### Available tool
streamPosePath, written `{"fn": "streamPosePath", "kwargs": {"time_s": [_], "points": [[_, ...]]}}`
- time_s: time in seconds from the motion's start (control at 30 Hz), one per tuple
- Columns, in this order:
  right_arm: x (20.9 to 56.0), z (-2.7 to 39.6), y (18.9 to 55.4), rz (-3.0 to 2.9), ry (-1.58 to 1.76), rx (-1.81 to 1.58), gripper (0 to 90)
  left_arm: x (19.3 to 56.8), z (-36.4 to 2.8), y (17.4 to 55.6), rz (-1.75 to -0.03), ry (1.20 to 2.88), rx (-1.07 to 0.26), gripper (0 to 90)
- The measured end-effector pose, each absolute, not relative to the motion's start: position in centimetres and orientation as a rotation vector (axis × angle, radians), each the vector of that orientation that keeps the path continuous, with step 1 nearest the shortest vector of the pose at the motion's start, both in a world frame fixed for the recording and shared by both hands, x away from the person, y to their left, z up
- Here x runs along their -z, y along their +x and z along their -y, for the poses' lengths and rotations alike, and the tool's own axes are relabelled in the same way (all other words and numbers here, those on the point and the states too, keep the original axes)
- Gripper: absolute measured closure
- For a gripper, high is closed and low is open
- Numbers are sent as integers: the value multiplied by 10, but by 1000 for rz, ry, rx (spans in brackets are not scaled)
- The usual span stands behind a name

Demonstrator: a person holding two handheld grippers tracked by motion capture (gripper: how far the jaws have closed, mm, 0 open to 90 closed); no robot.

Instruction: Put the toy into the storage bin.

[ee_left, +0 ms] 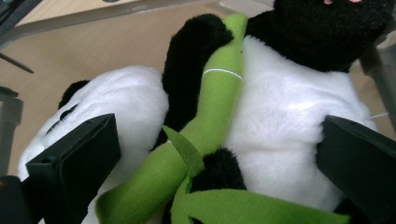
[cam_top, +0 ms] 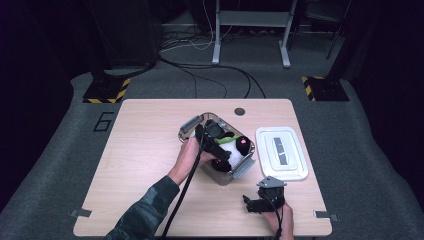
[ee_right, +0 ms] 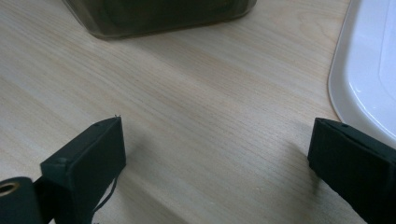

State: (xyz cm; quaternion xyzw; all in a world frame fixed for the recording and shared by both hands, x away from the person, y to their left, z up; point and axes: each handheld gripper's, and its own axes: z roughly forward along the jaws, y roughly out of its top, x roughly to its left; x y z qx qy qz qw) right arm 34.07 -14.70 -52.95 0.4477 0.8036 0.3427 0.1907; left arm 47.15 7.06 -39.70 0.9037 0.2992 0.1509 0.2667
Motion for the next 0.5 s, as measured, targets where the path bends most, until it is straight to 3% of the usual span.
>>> {"fn": "streamPosePath", "kwargs": {"time_s": [0.5], "points": [[529,147,341,-2257,1259,-962,32,373,-98,456,-786,2302,-341,10]]}}
